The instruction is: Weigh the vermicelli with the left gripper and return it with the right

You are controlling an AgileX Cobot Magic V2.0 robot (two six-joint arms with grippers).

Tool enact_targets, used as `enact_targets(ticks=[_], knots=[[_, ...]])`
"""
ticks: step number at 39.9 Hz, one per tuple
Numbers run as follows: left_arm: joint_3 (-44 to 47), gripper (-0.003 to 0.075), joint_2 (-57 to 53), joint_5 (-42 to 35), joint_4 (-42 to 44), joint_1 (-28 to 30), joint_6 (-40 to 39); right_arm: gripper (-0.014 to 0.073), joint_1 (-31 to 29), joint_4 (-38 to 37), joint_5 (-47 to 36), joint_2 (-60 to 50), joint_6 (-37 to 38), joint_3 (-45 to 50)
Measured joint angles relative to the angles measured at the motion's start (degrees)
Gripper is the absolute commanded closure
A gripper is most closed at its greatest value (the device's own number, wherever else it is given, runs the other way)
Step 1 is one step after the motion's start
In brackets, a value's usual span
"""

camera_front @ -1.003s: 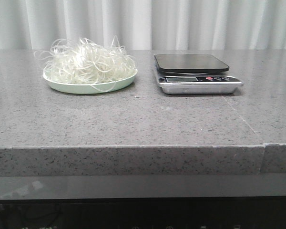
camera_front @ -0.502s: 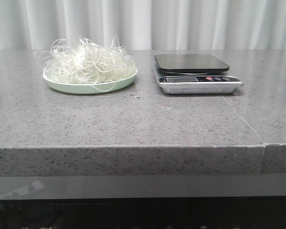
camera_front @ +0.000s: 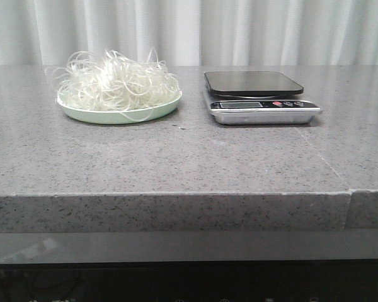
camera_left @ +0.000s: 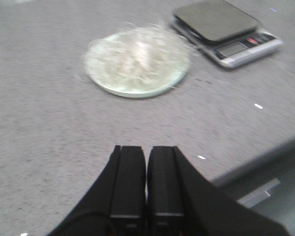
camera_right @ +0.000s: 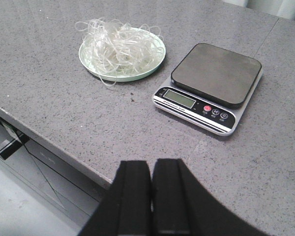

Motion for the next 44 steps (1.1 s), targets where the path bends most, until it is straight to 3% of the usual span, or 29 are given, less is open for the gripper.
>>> enact_targets(ticks=[10, 18, 27, 44], knots=[[16.59, 0.0565, -12.73, -16.59, -3.90, 14.33, 0.00, 0.0429, 0.00, 0.00, 0.00, 0.00, 0.00, 0.00], [29.51, 0.0565, -23.13, -23.91, -6.66, 20.94, 0.00, 0.0429, 0.00, 0.00, 0.00, 0.00, 0.00, 0.00], [37.67, 0.0565, -27.26, -28.48, -7.35, 22.70, 0.00, 0.0429, 0.00, 0.00, 0.00, 0.00, 0.00, 0.00], [37.98, 0.0565, -27.26, -37.32, -6.86, 22.70, 0.00, 0.0429, 0.00, 0.04, 0.03, 0.00, 0.00, 0.00]])
